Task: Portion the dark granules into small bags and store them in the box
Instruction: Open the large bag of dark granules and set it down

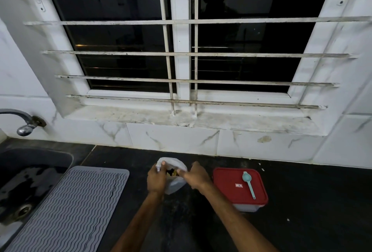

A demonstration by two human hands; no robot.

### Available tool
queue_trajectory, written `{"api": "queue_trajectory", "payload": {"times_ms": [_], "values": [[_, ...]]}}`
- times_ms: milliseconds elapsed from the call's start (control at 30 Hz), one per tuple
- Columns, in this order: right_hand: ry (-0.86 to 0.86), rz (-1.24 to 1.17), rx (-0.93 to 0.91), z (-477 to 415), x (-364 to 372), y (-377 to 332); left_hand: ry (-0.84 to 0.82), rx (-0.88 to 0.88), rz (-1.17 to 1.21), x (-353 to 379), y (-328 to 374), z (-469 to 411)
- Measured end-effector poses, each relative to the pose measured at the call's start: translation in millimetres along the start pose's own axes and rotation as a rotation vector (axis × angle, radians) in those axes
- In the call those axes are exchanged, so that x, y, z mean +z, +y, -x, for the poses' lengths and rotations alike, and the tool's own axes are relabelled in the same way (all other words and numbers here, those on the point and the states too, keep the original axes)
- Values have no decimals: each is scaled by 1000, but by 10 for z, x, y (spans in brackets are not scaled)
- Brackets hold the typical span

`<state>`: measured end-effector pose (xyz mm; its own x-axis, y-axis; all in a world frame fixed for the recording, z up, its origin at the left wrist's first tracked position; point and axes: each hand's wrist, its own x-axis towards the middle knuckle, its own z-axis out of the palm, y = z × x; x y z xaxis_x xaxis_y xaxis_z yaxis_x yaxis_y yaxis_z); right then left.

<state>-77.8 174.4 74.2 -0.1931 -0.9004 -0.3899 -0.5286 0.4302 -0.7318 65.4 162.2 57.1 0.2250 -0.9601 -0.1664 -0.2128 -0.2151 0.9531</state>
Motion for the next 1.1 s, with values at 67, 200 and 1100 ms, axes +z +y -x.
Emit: {"api": "queue_trajectory", "payload": {"times_ms": [67, 200, 1100], "values": [[82, 41, -1, 0, 10, 42, 28, -58, 55, 24, -44, -1], [49, -144, 12, -85, -6, 69, -37, -32, -101, 37, -146, 8], [-16, 206, -126, -303, 185, 103, -306, 89, -327, -161, -542, -105]]}}
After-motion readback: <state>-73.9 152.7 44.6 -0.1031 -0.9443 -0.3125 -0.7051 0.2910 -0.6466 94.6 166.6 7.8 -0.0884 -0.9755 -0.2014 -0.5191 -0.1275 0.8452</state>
